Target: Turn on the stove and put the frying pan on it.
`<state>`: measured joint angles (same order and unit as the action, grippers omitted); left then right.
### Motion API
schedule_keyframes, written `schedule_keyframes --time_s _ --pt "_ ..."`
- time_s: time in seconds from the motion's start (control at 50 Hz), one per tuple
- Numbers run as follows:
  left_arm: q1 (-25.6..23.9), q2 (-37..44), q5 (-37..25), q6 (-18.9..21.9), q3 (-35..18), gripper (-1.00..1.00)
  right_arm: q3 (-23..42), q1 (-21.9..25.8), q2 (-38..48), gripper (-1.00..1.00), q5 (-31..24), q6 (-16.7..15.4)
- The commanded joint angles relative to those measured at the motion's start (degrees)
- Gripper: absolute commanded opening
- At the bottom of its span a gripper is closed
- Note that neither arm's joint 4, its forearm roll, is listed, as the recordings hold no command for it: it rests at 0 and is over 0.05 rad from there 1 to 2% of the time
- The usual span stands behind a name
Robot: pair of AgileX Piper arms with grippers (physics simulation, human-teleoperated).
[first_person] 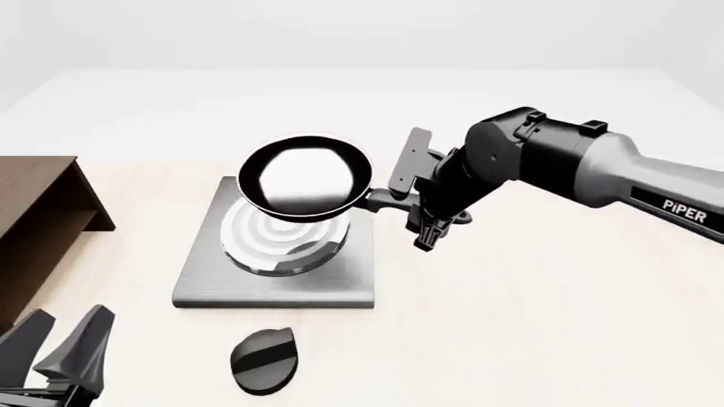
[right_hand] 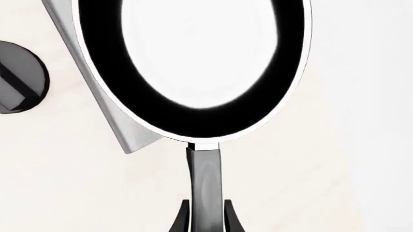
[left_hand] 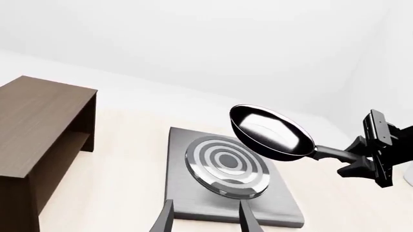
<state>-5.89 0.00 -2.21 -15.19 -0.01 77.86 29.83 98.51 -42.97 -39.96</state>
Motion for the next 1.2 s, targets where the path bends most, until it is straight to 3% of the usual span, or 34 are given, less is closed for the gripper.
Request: schedule_keyframes --time_s 0.02,0.36,0.38,1.2 --pt "0.03 0.00 0.01 0.00 0.00 1.00 1.16 0.12 -0.58 -1.00 0.53 1.01" --pt "0.03 0.00 0.01 0.00 0.00 1.00 1.16 0.12 -0.58 -1.00 0.53 1.01" --pt "0.95 0.00 0.23 -0.47 0.00 1.00 2.65 0.45 5.75 -1.00 1.52 1.58" --pt "1.00 0.00 0.46 -0.69 0.00 1.00 2.93 2.05 6.63 -1.00 1.08 2.07"
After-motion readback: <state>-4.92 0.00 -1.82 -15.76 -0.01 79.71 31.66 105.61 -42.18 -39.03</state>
